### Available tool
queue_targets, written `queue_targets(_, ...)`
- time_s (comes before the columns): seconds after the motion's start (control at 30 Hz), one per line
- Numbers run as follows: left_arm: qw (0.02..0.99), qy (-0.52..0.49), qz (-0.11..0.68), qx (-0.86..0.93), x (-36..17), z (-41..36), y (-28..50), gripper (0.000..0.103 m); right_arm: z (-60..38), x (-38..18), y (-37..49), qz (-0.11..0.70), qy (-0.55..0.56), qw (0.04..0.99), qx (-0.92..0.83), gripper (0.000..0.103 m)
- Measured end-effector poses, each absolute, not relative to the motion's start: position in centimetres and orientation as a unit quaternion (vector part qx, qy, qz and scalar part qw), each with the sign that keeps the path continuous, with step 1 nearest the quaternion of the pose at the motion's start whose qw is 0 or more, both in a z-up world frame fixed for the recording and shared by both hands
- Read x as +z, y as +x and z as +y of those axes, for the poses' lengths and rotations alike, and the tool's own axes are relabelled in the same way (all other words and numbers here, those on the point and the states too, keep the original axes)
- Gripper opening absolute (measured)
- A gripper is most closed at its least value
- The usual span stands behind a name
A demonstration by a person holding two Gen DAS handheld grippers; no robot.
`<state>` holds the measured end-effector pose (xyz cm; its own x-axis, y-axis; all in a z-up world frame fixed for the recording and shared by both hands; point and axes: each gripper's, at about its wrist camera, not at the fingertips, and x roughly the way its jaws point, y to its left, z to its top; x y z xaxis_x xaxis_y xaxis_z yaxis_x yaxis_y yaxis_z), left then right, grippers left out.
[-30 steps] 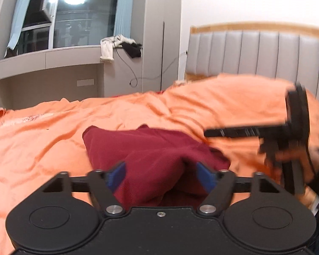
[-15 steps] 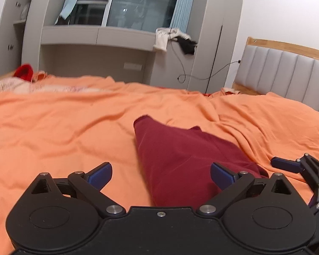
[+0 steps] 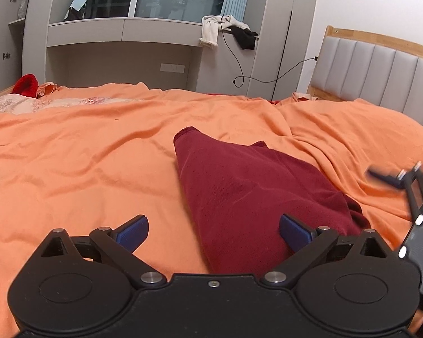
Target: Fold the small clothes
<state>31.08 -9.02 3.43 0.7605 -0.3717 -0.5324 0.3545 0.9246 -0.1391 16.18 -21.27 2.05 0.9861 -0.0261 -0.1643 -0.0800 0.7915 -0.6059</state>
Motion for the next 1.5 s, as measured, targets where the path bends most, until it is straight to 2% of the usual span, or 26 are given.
queue_targets(0.1, 0.936, -0.006, 0.292, -0.199, 3.3, -9.3, 30.9, 0.1, -21.3, 1.3, 16.3, 0.021, -0.409, 0.912, -0.038, 0.102)
queue_targets(0.33, 0.929, 0.029, 0.309, -0.201, 2.9, -10.1, 30.9, 0.1, -21.6, -0.1, 16.3, 0.083, -0.422, 0.902, 0.02, 0.102)
queue_targets(0.53, 0.929, 0.04, 0.311, -0.199, 2.9, -10.2, 30.8, 0.1, -25.0, 0.8, 15.2, 0.135, -0.376, 0.91, 0.109, 0.102)
queue_targets(0.63, 0.928, 0.041, 0.313, -0.198, 2.7, -10.5, 30.8, 0.1, -27.7, 3.0, 14.5, 0.156, -0.31, 0.922, 0.169, 0.102)
queue_targets(0.77, 0.927, 0.054, 0.315, -0.198, 2.3, -11.3, 30.8, 0.1, -30.8, 6.7, 13.6, 0.127, -0.19, 0.945, 0.234, 0.103)
queue_targets(0.87, 0.925, 0.06, 0.317, -0.2, 2.0, -11.7, 30.8, 0.1, -32.8, 8.2, 15.9, 0.136, -0.095, 0.957, 0.239, 0.103)
queue_targets(1.07, 0.924, 0.063, 0.317, -0.203, 1.7, -11.9, 30.7, 0.1, -36.5, 6.8, 21.8, 0.21, 0.104, 0.953, 0.19, 0.102)
queue_targets(1.1, 0.924, 0.063, 0.317, -0.204, 1.7, -11.8, 30.6, 0.1, -37.2, 6.3, 22.7, 0.22, 0.131, 0.949, 0.184, 0.098)
queue_targets(1.13, 0.924, 0.064, 0.316, -0.205, 1.8, -11.8, 30.6, 0.1, -37.8, 5.7, 23.6, 0.23, 0.146, 0.945, 0.179, 0.087)
queue_targets(1.2, 0.924, 0.064, 0.316, -0.207, 1.8, -11.7, 30.6, 0.1, -38.7, 4.8, 25.2, 0.247, 0.166, 0.941, 0.163, 0.076)
queue_targets(1.27, 0.923, 0.064, 0.315, -0.209, 1.8, -11.6, 30.5, 0.1, -39.2, 3.9, 26.1, 0.256, 0.174, 0.94, 0.141, 0.073)
queue_targets(1.33, 0.923, 0.065, 0.315, -0.211, 1.8, -11.6, 30.5, 0.1, -39.2, 3.2, 26.9, 0.263, 0.17, 0.943, 0.116, 0.062)
queue_targets(1.43, 0.923, 0.065, 0.314, -0.212, 1.8, -11.5, 30.4, 0.1, -38.9, 2.0, 27.9, 0.276, 0.173, 0.939, 0.107, 0.059)
queue_targets(1.47, 0.923, 0.065, 0.314, -0.212, 1.8, -11.5, 30.4, 0.1, -38.6, 1.5, 28.1, 0.28, 0.174, 0.938, 0.107, 0.055)
queue_targets(1.5, 0.923, 0.066, 0.314, -0.212, 1.8, -11.5, 30.4, 0.1, -38.5, 1.4, 28.1, 0.283, 0.174, 0.937, 0.107, 0.045)
